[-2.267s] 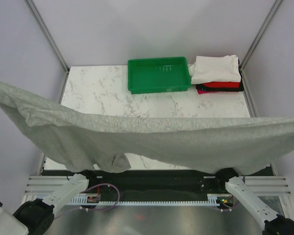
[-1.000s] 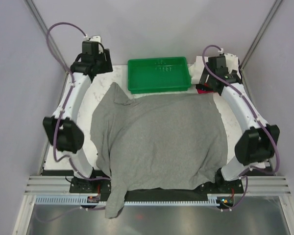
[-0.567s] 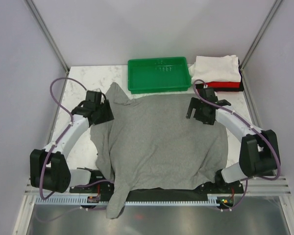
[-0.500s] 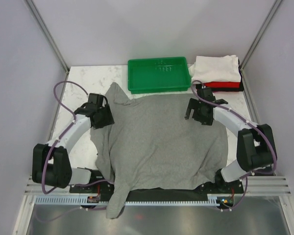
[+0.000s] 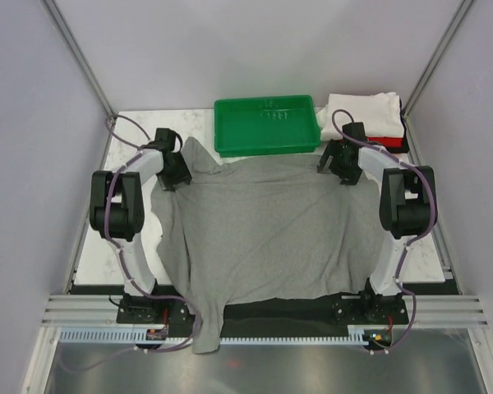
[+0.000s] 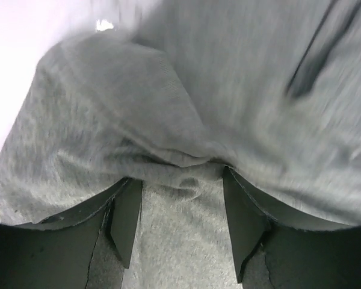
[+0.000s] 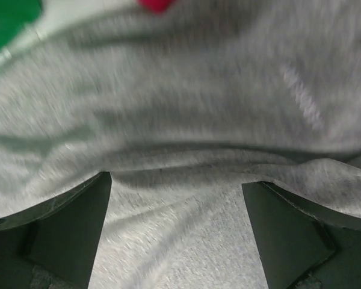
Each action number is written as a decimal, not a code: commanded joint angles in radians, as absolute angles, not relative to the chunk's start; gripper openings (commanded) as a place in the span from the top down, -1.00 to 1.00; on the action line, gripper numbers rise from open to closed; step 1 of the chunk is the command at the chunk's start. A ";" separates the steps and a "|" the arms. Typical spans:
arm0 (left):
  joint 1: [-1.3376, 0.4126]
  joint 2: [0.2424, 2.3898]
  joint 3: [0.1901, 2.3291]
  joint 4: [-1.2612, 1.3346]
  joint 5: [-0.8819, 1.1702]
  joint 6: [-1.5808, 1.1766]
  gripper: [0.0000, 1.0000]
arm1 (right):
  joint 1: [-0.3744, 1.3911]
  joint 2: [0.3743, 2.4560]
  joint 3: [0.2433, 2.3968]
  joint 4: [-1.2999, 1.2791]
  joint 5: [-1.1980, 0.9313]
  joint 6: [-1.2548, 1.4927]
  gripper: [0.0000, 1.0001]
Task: Fold and stack the t-shirts
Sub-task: Fold the tshirt
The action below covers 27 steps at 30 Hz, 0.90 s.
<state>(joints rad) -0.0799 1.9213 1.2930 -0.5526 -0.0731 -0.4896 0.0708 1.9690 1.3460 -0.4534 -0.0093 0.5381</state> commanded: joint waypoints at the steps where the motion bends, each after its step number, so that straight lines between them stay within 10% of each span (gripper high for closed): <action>1: -0.054 2.089 1.458 -0.534 -0.086 -0.491 -0.26 | 0.049 2.117 1.376 -0.439 -0.040 0.554 -0.96; 14: -0.060 2.356 2.246 -0.761 -0.109 -0.328 -0.25 | 0.048 2.139 1.548 -0.457 -0.132 0.545 -0.96; 27: -0.067 1.484 1.297 -0.638 -0.108 -0.446 -0.30 | 0.107 1.705 1.404 -0.669 -0.006 0.480 -0.96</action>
<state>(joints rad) -0.0658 1.6051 1.4715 -0.6861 -0.1402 -0.3939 0.0799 1.8389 1.5070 -0.6060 -0.0628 0.4892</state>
